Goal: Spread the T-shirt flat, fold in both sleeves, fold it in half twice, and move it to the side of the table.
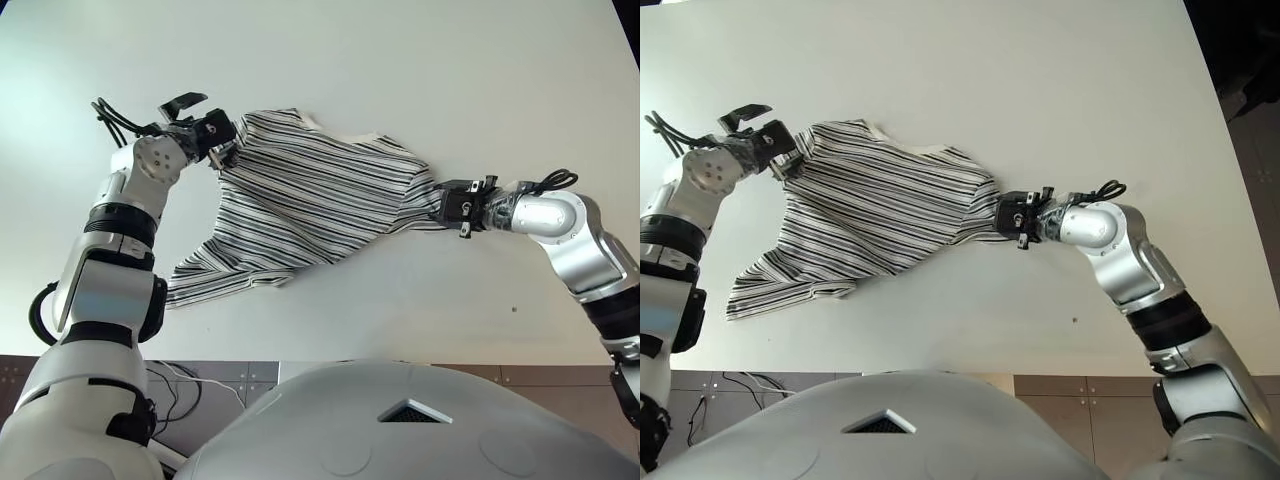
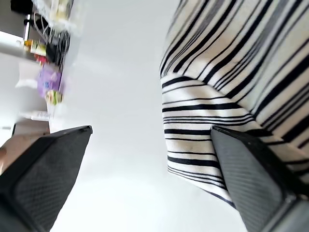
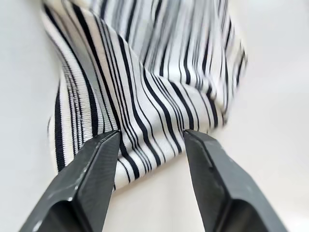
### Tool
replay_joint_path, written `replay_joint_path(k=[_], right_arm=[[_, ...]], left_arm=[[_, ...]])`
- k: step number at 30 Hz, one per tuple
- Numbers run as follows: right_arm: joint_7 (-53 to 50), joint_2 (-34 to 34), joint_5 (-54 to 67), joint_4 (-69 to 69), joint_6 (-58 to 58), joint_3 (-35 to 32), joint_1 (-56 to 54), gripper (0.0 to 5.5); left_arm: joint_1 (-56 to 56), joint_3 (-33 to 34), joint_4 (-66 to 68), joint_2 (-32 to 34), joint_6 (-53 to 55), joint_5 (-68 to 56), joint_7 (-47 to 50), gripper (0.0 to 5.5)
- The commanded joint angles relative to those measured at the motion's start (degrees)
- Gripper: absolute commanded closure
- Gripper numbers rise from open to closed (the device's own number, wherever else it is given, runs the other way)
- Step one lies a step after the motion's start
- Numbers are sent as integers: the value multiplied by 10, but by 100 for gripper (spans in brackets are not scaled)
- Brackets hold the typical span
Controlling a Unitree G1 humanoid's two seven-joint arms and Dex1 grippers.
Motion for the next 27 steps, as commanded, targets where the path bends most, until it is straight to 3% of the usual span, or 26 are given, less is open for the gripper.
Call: replay_joint_path(k=[1,3,6,10,14,18,22,27], right_arm=[[-27,40,-51,120,-8,14,-60,311],[-64,88,-22,132,15,-25,-84,311],[-26,121,112,11,115,-115,-46,311],[24,104,237,-195,234,-167,24,311],[11,103,248,-333,283,-86,124,311],[-108,181,141,-314,298,38,146,311],[-152,211,115,-308,303,61,163,311],[-168,229,90,-283,298,90,143,311]], left_arm=[[38,-4,51,3,67,17,2,96],[18,3,67,-7,73,19,39,96],[2,53,44,-10,50,-22,96,96],[105,148,-147,45,78,-80,116,96],[293,238,-483,89,183,-105,58,96],[509,234,-846,145,206,-312,-153,96],[567,279,-935,205,224,-385,-274,96],[600,280,-951,239,217,-340,-324,96]])
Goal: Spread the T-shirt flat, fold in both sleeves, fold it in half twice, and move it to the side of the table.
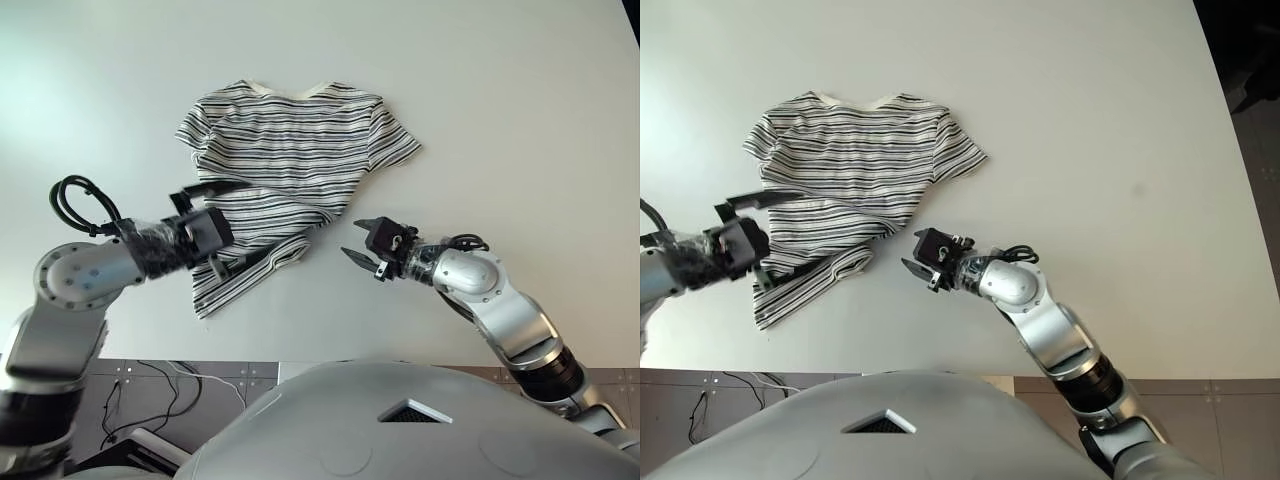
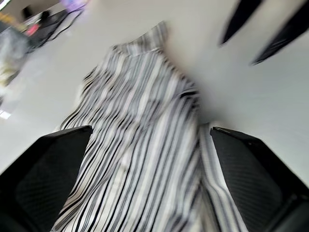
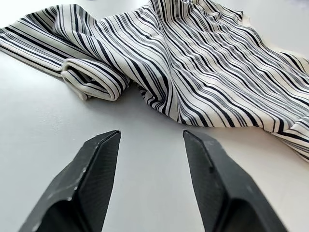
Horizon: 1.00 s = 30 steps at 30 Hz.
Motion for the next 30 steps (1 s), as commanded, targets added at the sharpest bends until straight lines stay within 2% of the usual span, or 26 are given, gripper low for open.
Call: replay_joint_path(k=[1,6,12,16,20,24,30], right_arm=[[-34,25,-36,29,8,19,-26,311],[-79,68,-74,79,10,33,-47,311],[-79,95,-78,105,3,39,-74,311],[-62,117,-51,99,5,35,-77,311],[-46,123,-53,111,-1,60,-83,311],[-40,168,-53,161,-15,91,-112,311],[-52,233,-77,287,-53,128,-162,311]], left_arm=[[22,-3,7,33,-9,47,-35,96],[25,-28,100,62,-77,199,-15,96],[47,-64,109,49,-103,241,-23,96],[63,-62,182,76,-137,305,-3,96],[27,-55,242,106,-176,317,-10,96],[-18,-80,252,93,-184,309,-23,96],[-25,-104,264,71,-171,314,-19,96]])
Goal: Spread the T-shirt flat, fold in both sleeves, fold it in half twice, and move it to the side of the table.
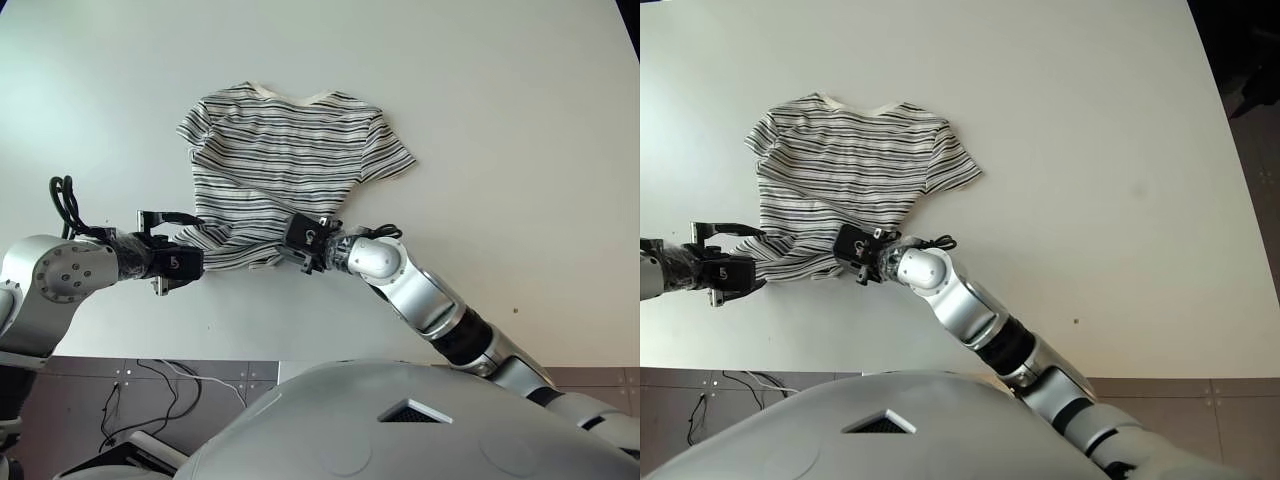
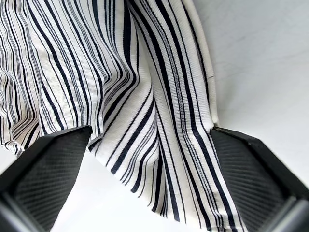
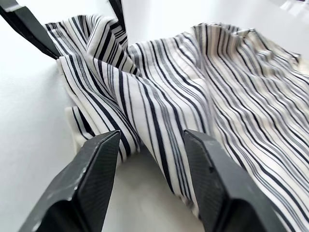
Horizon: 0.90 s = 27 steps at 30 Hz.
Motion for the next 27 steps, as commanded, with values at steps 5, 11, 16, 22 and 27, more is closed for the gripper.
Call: replay_joint_path(k=[5,11,16,22,27], right_arm=[[-42,42,-83,180,-34,57,-69,311],[-93,28,-87,194,-22,-38,-87,311],[-75,-41,-100,125,1,-96,-56,311],[-31,-117,-97,-25,15,-112,15,311],[0,-106,-58,-35,-25,-144,-32,311]], left_arm=[[23,-29,27,-15,15,26,6,96],[101,-16,34,5,-15,10,-3,96],[116,-14,58,7,-36,0,-3,96],[142,-10,58,12,-42,-19,-2,96],[85,25,38,-12,-20,-112,-8,96]])
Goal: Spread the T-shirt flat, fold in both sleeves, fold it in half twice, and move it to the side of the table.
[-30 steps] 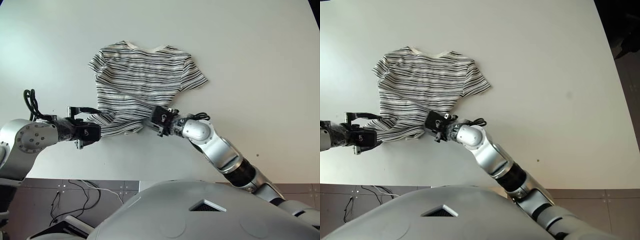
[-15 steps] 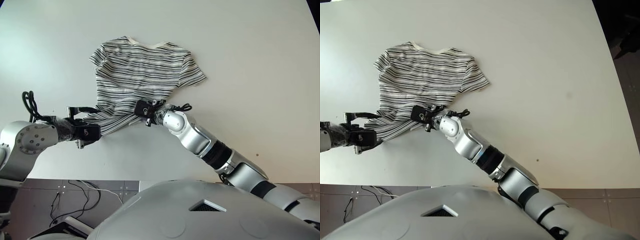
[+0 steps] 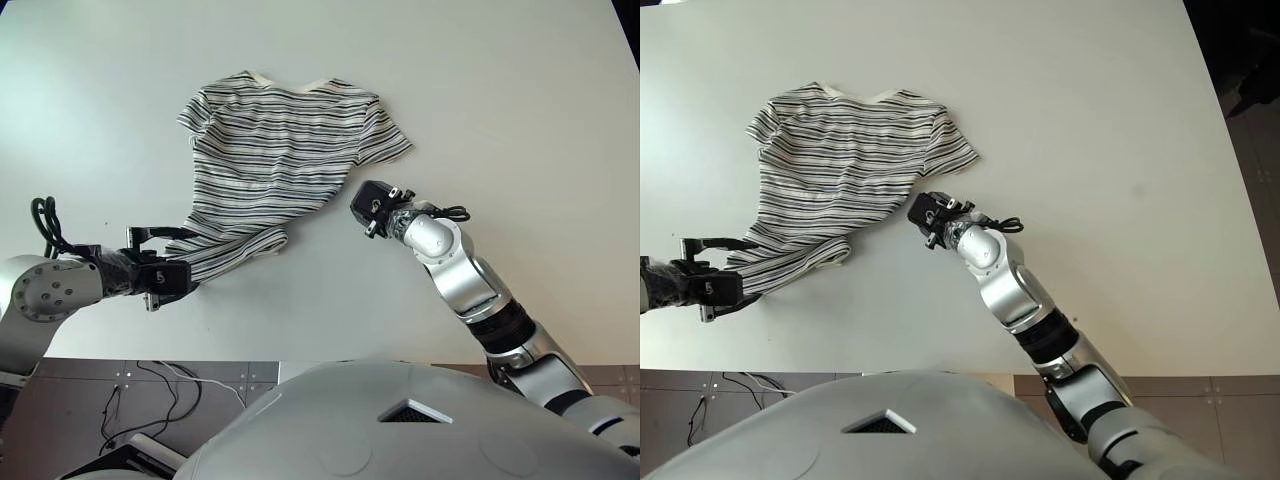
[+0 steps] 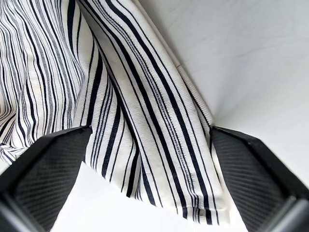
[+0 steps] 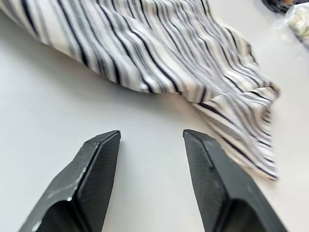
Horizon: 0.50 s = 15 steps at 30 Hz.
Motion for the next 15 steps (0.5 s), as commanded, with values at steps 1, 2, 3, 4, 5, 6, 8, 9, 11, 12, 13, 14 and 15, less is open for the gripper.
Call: replay_joint_path(k=[1,2,3,4,5,6,8,9,11,12,13,14,15], right_arm=[[44,26,60,-29,-17,-39,-45,311],[52,35,76,-27,-14,-47,-53,311],[53,46,82,-9,-17,-51,-69,311],[53,58,84,14,-22,-50,-87,311],[47,77,87,52,-26,-50,-105,311],[36,94,80,98,-37,-43,-123,311],[15,127,73,169,-48,-38,-146,311],[5,138,66,190,-52,-34,-154,311],[-15,168,62,217,-47,-31,-165,311],[-24,181,59,232,-47,-28,-170,311],[-37,195,57,254,-51,-30,-176,311],[-47,205,54,276,-56,-30,-182,311],[-59,216,53,303,-58,-35,-189,311]], left_arm=[[-29,-1,-21,-52,62,-95,-28,96],[-56,7,-39,-64,81,-125,-26,96],[-88,16,-59,-81,107,-155,-16,96],[-111,25,-79,-98,133,-181,-7,96],[-132,27,-107,-118,160,-206,4,96],[-151,22,-130,-138,186,-221,17,96],[-177,-7,-160,-163,218,-218,29,96],[-185,-26,-165,-169,221,-201,29,96],[-183,-75,-157,-177,215,-150,28,96],[-181,-91,-148,-179,211,-126,31,96],[-183,-106,-136,-181,206,-106,32,96],[-187,-114,-125,-181,201,-92,32,96],[-197,-119,-107,-184,194,-75,39,96]])
